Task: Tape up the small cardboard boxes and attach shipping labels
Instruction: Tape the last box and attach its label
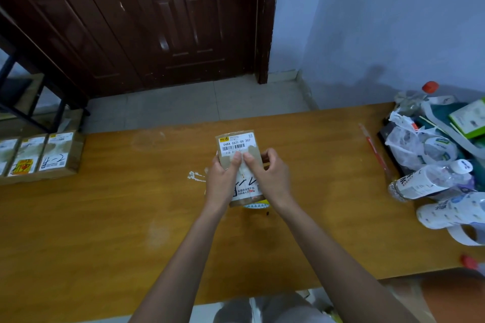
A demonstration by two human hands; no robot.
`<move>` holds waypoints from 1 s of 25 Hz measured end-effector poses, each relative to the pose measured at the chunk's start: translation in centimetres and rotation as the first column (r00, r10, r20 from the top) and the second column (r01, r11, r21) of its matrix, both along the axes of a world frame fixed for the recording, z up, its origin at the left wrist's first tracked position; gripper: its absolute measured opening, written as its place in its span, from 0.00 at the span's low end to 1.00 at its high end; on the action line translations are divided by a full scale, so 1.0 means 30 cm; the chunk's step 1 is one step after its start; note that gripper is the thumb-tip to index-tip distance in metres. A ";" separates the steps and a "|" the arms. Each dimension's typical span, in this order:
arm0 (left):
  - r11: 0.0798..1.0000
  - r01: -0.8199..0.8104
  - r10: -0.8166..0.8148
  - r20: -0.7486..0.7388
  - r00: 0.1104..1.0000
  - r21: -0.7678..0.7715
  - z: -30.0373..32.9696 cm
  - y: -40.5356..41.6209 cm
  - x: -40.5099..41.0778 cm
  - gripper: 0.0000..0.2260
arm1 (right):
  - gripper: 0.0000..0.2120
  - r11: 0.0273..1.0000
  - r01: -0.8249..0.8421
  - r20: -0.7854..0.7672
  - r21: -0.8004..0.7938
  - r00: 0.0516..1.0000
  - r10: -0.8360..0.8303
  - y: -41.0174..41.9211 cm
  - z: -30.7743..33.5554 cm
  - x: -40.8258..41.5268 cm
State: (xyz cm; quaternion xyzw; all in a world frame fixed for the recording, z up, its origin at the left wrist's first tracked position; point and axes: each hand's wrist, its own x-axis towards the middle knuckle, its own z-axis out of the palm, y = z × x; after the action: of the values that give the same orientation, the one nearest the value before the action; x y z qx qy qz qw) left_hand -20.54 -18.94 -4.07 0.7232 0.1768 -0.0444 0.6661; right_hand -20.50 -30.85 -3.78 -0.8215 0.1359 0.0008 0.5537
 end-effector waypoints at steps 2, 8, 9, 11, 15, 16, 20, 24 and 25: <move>0.998 0.004 -0.005 0.032 0.999 0.058 -0.001 -0.017 0.005 0.10 | 0.19 0.999 -0.033 0.021 -0.007 0.999 0.033 -0.012 -0.010 -0.006; 0.998 -0.024 0.018 -0.109 0.994 -0.056 -0.007 -0.042 0.027 0.21 | 0.19 0.996 -0.050 -0.037 0.073 0.998 0.053 -0.058 -0.013 0.015; 0.992 -0.034 0.018 -0.132 0.991 -0.118 -0.005 -0.042 0.026 0.21 | 0.18 0.988 -0.045 -0.071 0.149 0.996 0.056 -0.066 -0.014 0.022; 0.997 -0.053 0.045 -0.111 0.993 -0.064 -0.008 -0.048 0.018 0.20 | 0.18 0.976 -0.026 -0.070 0.216 0.997 0.042 -0.075 -0.021 0.025; 0.962 -0.124 0.114 0.055 0.992 0.242 0.005 -0.058 0.002 0.18 | 0.19 0.995 -0.027 -0.004 0.100 1.000 0.028 -0.063 -0.034 0.016; 0.951 -0.127 0.117 0.053 0.992 0.281 0.010 -0.048 0.002 0.18 | 0.19 0.994 -0.035 -0.022 0.099 0.999 0.037 -0.061 -0.033 0.020; 0.988 -0.009 0.022 -0.088 0.996 0.153 0.044 0.049 -0.004 0.17 | 0.11 0.944 -0.117 -0.135 0.308 0.977 0.165 -0.069 -0.031 0.041; 0.980 0.142 -0.170 -0.210 0.963 -0.142 0.069 0.185 -0.064 0.17 | 0.11 0.875 -0.086 -0.131 0.476 0.977 0.167 -0.041 0.001 0.024; 0.981 0.129 -0.156 -0.197 0.968 -0.146 0.077 0.223 -0.083 0.16 | 0.12 0.865 -0.091 -0.113 0.494 0.979 0.168 -0.019 0.013 0.014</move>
State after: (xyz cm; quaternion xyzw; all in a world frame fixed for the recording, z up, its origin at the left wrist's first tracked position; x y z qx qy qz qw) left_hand -23.02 -12.26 -1.76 0.6800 0.1893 -0.1789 0.6854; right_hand -20.08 -31.40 -3.39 -0.6606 0.1175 0.1350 0.7291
